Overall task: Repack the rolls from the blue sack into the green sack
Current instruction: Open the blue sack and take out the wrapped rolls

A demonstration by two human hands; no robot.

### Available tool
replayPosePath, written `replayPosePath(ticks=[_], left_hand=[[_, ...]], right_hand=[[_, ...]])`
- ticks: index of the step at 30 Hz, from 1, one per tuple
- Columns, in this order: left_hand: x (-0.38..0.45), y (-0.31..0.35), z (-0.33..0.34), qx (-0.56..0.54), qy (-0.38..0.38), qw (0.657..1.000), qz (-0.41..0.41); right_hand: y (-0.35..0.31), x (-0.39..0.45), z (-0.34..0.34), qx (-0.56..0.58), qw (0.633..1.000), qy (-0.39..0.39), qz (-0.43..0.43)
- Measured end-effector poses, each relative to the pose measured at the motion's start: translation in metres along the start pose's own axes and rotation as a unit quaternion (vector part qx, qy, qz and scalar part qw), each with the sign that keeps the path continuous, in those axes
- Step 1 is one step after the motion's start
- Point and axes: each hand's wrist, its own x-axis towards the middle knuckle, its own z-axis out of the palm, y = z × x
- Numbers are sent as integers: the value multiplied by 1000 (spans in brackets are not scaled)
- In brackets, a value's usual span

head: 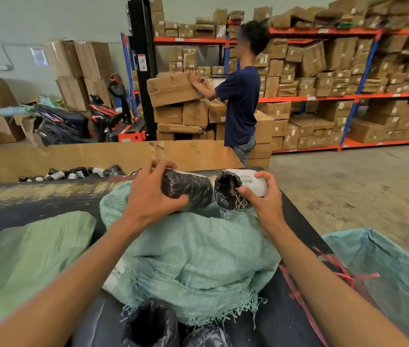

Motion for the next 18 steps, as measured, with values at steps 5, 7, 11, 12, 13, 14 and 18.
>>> replayPosePath(ticks=[5,7,11,12,13,14,18], left_hand=[[-34,20,-58,-122,80,989,23],[-47,22,-77,-126,92,987,38],[-75,21,-107,-125,15,992,29],[-82,20,-113,-120,-15,992,25],[-90,19,-119,-117,-47,992,21],[-97,19,-123,-114,-77,990,19],[-125,18,-128,-117,-163,979,30]], right_hand=[[-45,-11,2,44,997,39,-41],[-57,-15,4,-8,997,3,-78],[-72,-45,16,-91,981,-149,-83],[-74,-56,18,-102,971,-198,-83],[-74,-68,19,-120,959,-240,-88],[-73,-79,18,-142,946,-275,-99],[-70,-128,13,-197,900,-380,-83]])
